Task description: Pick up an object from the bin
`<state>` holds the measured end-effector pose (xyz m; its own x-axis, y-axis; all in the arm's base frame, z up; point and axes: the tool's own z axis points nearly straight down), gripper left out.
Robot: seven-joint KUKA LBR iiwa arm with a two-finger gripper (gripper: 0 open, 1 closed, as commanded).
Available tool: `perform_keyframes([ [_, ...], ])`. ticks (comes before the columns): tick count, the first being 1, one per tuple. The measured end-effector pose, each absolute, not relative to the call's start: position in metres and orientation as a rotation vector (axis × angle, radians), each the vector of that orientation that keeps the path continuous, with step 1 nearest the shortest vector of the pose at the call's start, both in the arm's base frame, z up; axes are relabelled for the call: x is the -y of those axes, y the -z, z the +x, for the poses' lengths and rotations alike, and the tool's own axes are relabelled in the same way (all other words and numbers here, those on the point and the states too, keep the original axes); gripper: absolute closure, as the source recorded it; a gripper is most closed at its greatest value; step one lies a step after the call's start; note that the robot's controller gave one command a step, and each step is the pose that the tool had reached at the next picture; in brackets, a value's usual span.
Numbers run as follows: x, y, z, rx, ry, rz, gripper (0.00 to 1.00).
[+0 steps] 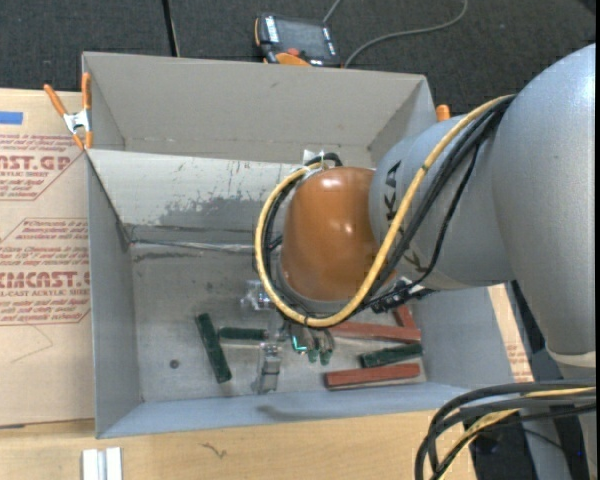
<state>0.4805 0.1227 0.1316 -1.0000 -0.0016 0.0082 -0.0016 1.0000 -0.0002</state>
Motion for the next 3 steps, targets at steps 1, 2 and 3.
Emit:
perform_keyframes([
  [1,-0.130,-0.066,0.529,3.139,0.000,0.115,0.00],
  [2,-0.130,-0.070,0.529,3.140,0.002,0.113,1.00],
  [3,-0.097,-0.185,0.530,3.149,0.000,0.099,1.00],
])
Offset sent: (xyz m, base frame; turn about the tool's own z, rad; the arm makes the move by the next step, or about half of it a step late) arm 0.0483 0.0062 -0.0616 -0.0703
